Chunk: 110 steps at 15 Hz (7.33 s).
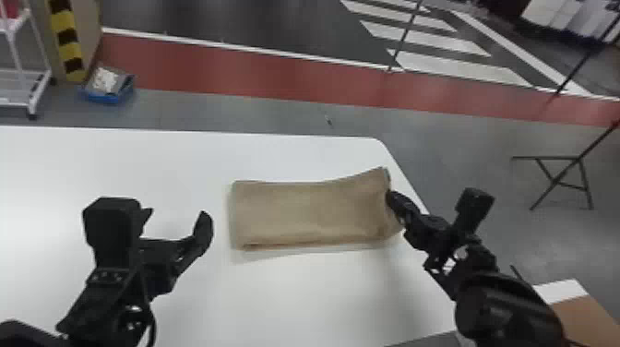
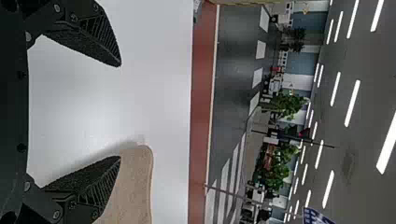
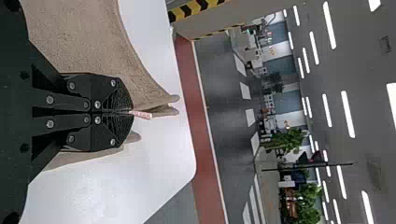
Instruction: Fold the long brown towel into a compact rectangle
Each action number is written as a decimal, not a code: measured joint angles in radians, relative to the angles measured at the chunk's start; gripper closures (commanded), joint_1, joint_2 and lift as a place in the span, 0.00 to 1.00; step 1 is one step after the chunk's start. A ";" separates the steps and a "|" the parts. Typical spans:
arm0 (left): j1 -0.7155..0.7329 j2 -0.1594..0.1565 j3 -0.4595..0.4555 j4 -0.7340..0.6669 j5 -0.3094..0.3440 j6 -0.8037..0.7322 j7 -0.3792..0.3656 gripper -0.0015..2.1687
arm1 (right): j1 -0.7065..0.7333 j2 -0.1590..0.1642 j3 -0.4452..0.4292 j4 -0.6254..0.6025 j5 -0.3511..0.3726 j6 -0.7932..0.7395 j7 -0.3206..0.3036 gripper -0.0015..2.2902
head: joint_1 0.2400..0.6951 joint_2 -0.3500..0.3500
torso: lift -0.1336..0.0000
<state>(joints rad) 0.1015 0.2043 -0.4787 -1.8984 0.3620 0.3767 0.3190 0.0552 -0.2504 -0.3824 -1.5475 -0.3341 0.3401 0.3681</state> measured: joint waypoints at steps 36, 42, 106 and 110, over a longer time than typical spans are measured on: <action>-0.316 -0.204 -0.144 0.493 -0.005 0.009 -0.047 0.25 | 0.221 0.025 -0.082 -0.018 -0.052 -0.491 -0.020 0.03 | 1.00 0.00 | 0.08; -0.318 -0.204 -0.151 0.493 -0.007 0.062 -0.072 0.46 | 0.225 0.030 -0.078 -0.016 -0.036 -0.501 -0.020 0.03 | 1.00 0.00 | 0.08; -0.083 -0.007 0.036 0.066 -0.144 0.298 -0.100 0.86 | -0.205 0.011 0.287 -0.015 -0.008 0.444 0.064 0.15 | 1.00 0.25 | 0.08; -0.073 -0.005 0.036 0.070 -0.145 0.298 -0.097 0.86 | -0.250 0.011 0.325 0.026 0.007 0.494 0.066 0.20 | 1.00 0.27 | 0.08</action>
<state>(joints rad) 0.0285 0.1990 -0.4422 -1.8287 0.2173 0.6743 0.2221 -0.1945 -0.2392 -0.0571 -1.5220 -0.3272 0.8345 0.4342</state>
